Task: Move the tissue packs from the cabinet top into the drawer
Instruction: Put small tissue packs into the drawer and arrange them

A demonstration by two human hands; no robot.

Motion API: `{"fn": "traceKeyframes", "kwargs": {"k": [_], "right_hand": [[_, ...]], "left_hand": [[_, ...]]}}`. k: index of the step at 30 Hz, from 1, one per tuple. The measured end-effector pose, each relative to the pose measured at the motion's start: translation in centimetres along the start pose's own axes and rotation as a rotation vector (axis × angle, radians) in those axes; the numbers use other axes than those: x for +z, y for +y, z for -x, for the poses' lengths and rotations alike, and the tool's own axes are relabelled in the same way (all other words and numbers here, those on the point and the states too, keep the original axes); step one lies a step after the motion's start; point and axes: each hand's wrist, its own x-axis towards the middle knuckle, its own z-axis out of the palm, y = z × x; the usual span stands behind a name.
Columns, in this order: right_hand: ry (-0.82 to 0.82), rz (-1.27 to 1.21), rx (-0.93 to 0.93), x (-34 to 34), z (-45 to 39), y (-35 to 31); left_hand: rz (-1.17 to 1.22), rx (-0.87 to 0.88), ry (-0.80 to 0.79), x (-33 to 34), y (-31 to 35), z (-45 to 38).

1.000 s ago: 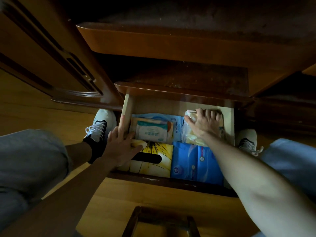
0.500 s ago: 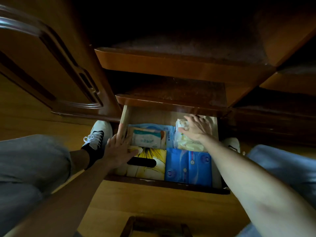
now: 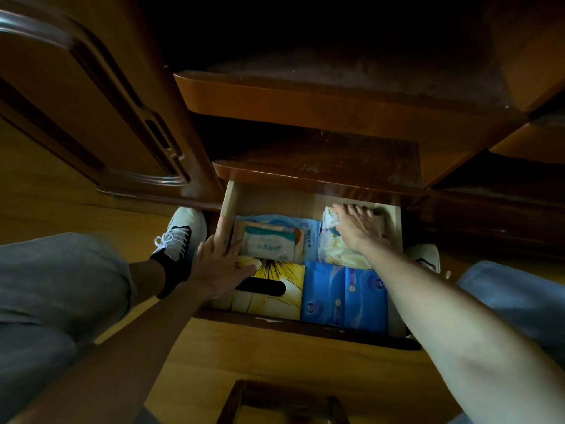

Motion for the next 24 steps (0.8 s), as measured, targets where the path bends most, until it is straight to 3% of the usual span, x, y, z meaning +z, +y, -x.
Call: {"fn": "traceKeyframes", "kwargs": {"k": [10, 14, 17, 20, 24], "right_hand": [[0.015, -0.093, 0.012, -0.2, 1.9, 0.0], [0.047, -0.165, -0.060, -2.3, 6.5, 0.3], [0.049, -0.281, -0.102, -6.2, 9.8, 0.7], [0.170, -0.338, -0.191, -12.4, 13.4, 1.6], [0.506, -0.428, -0.315, -22.6, 18.0, 2.9]], "left_hand": [[0.003, 0.021, -0.040, -0.6, -0.2, -0.2], [-0.100, 0.035, 0.027, -3.9, 1.2, 1.0], [-0.022, 0.111, 0.083, -8.7, 3.7, 2.6], [0.088, 0.247, 0.266, -15.5, 7.2, 5.1], [0.043, 0.505, 0.720, -26.1, 11.8, 8.7]]}}
